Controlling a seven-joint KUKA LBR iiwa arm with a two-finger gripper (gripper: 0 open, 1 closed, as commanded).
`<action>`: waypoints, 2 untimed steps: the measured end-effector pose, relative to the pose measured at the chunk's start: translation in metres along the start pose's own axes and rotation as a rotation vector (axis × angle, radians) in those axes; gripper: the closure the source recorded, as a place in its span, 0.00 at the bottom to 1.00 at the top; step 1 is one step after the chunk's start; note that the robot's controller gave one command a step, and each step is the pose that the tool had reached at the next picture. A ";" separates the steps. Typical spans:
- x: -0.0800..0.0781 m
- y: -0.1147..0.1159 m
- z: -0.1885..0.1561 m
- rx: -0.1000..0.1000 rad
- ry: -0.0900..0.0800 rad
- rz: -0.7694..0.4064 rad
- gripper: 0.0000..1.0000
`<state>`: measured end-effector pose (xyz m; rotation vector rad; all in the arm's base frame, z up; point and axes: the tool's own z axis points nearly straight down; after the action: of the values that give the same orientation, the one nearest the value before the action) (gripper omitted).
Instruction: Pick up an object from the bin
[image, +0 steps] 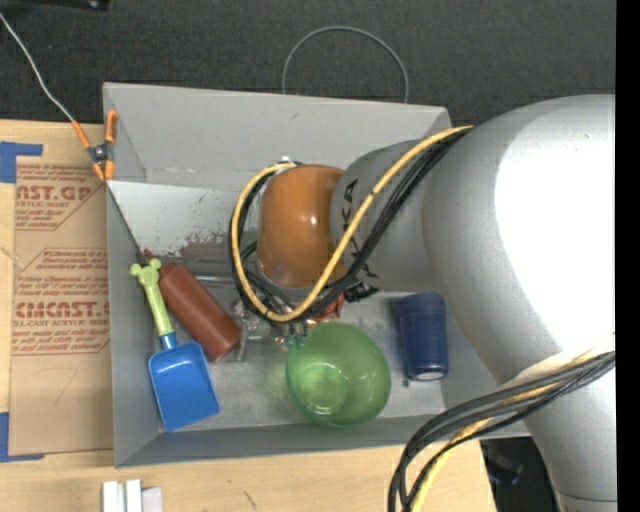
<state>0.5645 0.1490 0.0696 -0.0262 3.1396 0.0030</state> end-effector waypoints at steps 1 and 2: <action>0.000 0.000 0.000 0.000 0.000 0.000 1.00; 0.005 0.012 0.000 0.000 0.001 0.002 1.00</action>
Offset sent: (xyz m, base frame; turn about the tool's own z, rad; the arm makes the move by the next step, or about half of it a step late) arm -0.0044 0.0115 0.0004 0.0028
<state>0.5598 0.1609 0.0693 -0.0235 3.1408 0.0030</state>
